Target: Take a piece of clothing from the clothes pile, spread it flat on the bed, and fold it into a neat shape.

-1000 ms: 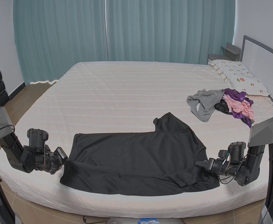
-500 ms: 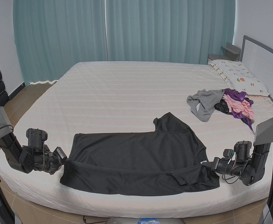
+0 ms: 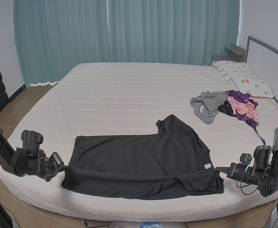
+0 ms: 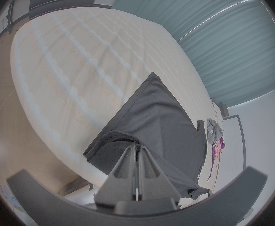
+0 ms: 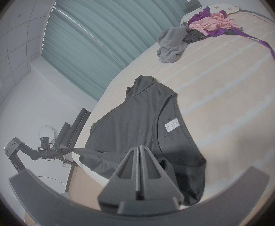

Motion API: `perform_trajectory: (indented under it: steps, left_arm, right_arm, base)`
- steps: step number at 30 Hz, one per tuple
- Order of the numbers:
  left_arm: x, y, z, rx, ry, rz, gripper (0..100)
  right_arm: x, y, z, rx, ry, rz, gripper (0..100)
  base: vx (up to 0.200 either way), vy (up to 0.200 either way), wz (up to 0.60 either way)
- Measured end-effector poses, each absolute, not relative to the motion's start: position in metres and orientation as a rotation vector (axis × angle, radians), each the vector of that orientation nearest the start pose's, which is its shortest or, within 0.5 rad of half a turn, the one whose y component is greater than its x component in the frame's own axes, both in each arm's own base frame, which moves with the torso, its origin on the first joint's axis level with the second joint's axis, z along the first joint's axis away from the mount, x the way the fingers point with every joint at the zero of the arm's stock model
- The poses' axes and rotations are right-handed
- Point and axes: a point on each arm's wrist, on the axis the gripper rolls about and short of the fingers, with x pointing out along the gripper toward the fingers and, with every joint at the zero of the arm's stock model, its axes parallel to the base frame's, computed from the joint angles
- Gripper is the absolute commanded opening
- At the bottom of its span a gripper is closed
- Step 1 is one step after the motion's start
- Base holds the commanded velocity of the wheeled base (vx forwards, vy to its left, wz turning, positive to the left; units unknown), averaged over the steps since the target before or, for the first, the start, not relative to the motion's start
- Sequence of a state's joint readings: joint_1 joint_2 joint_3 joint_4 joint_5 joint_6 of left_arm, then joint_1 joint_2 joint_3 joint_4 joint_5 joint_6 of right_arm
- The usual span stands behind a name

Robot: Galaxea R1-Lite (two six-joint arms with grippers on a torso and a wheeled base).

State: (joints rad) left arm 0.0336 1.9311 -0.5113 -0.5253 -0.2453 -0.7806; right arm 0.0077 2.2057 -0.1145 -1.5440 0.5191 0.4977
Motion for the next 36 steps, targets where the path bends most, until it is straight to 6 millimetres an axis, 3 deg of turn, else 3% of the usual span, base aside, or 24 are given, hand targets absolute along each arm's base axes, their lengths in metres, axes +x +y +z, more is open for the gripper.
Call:
perform_trajectory:
  steps: [5,20,36]
  left_arm:
    - [0.258,0.007,0.049,-0.851,0.922,0.168,0]
    - [0.224,0.015,0.062,-0.824,0.942,0.17,0]
    - [0.192,0.012,0.07,-0.717,1.036,0.139,0]
  right_arm:
    - [0.223,0.008,0.017,0.623,0.63,0.358,0]
    - [0.194,0.011,0.049,0.616,0.653,0.366,0]
    - [0.163,0.013,0.066,0.543,0.705,0.338,0]
  base:
    - [0.0,0.0,0.0]
    - [0.0,0.0,0.0]
    - [0.0,0.0,0.0]
